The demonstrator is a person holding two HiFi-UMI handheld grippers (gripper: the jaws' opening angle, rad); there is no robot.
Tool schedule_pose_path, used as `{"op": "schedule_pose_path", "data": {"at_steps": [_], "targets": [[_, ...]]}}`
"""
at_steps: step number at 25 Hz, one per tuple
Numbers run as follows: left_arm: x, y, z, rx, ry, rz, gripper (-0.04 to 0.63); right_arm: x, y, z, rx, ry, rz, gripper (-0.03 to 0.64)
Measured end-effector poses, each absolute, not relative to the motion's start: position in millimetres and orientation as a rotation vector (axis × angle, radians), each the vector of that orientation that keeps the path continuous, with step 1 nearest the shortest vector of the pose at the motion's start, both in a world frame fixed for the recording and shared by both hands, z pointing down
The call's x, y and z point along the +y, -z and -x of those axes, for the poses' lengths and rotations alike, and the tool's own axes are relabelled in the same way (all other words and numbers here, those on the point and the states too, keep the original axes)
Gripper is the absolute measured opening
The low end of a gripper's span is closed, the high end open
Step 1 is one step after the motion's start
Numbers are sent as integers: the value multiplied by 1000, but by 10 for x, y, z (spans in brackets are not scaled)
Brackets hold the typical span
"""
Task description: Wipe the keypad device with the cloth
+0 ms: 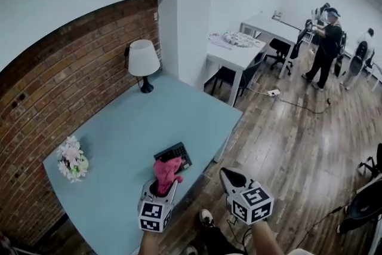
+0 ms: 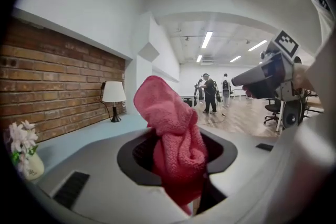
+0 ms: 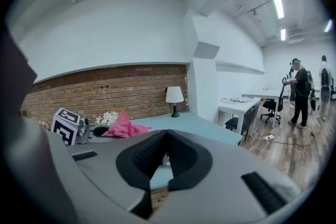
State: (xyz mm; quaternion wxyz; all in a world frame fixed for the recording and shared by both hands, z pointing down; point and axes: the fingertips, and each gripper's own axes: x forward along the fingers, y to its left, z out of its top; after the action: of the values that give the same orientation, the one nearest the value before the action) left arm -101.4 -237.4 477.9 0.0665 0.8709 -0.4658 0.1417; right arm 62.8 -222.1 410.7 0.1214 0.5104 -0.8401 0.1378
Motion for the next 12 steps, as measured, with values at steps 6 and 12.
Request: {"op": "schedule_pose_path", "data": {"at_steps": [6, 12], "targets": [[-1812, -4470, 1185, -1480, -420, -2645, 202, -1717, -3941, -712, -2430, -330, -1547, 8], [-1514, -4012, 1172, -1498, -377, -2727, 202, -1491, -3535, -592, -2485, -187, -1515, 8]]}}
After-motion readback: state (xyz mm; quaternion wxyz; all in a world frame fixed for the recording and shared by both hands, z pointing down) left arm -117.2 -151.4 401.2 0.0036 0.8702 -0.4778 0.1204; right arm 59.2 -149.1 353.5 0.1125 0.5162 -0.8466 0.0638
